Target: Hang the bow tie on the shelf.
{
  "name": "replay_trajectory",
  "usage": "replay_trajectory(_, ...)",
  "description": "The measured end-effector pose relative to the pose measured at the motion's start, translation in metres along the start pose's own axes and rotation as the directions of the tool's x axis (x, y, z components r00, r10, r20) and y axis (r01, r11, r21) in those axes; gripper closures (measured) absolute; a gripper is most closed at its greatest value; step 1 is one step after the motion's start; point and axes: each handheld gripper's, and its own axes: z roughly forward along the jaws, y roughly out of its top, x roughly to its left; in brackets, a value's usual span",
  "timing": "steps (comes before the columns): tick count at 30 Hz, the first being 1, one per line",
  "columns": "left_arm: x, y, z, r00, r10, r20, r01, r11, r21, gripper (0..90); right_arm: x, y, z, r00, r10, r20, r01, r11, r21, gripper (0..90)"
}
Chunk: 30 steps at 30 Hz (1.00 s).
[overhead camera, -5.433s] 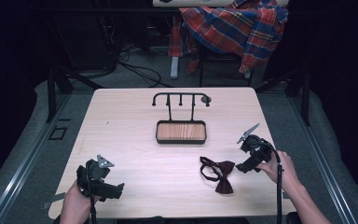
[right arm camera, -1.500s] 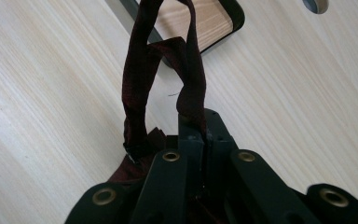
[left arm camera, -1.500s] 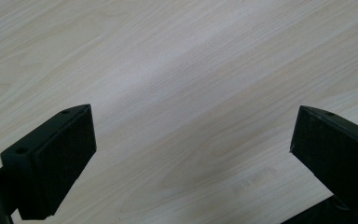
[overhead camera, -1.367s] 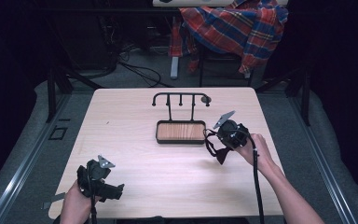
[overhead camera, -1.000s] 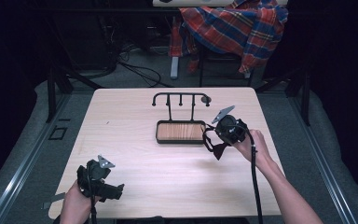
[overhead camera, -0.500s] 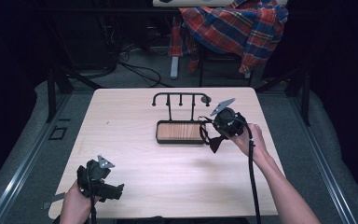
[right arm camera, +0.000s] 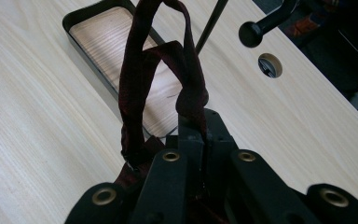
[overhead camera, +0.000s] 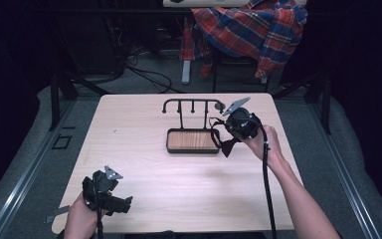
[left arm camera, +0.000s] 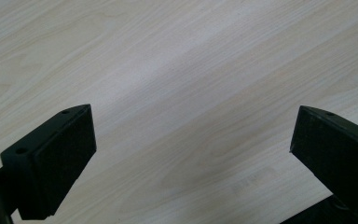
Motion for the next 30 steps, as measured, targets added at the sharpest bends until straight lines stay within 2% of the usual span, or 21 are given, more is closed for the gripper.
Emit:
replay_trajectory(5,0.0,0.0,0.0,1.0,-0.003,0.002,0.003,1.0,-0.001,0.1,-0.003,0.005,-0.002,0.9998,-0.019,0.006,0.019,1.0,0.012,88.3)
replay_trajectory(9,0.0,0.0,0.0,1.0,0.002,0.001,-0.002,1.0,0.002,0.2,-0.005,0.007,-0.003,1.0,-0.002,-0.001,0.002,1.0,-0.012,88.3)
replay_trajectory(30,0.001,0.0,0.0,1.0,-0.007,0.005,0.007,1.0,-0.001,0.1,-0.013,0.016,-0.012,1.0,-0.005,0.008,0.006,1.0,-0.03,88.4)
